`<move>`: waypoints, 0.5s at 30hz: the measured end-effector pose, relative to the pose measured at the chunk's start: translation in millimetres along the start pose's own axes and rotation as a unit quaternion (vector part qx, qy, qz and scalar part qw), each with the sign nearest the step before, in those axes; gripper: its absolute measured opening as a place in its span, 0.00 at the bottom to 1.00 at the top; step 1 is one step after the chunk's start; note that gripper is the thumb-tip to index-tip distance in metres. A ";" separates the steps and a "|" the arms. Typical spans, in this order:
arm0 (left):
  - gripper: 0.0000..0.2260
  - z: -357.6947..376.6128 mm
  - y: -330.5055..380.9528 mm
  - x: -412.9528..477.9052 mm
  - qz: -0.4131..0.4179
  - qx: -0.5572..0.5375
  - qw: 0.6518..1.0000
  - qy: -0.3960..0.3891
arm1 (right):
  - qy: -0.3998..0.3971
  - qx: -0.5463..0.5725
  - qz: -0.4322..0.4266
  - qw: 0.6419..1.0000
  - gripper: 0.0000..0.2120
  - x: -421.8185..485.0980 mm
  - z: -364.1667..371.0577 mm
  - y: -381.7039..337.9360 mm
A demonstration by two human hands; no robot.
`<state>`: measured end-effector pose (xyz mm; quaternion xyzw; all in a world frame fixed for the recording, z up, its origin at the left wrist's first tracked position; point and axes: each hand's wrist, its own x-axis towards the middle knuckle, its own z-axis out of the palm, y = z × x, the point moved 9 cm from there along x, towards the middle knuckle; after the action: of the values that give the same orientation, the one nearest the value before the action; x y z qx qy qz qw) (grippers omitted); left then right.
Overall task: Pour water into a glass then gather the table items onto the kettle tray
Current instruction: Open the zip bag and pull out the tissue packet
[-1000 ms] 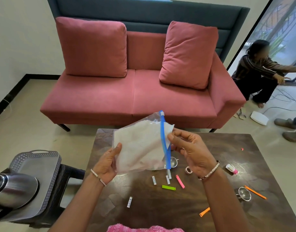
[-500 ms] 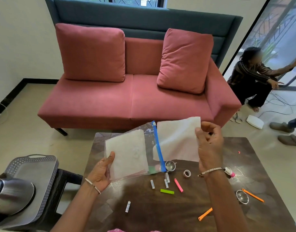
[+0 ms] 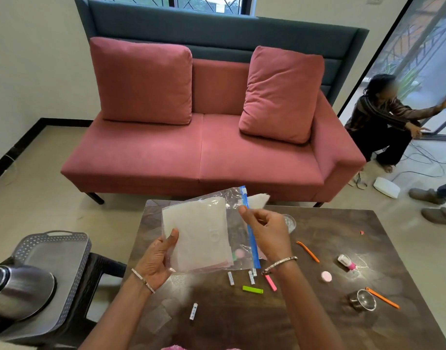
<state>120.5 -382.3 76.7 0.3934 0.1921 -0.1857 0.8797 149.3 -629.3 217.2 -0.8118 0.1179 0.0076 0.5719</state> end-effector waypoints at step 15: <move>0.26 -47.6 28.3 -33.2 0.069 0.229 0.966 0.095 | -0.186 -0.153 -0.050 0.969 0.18 -9.9 56.9 9.6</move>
<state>96.4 -322.6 81.1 0.6124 0.1993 -0.1258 0.7546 144.7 -577.6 190.1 -0.8791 -0.0343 0.1476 0.4520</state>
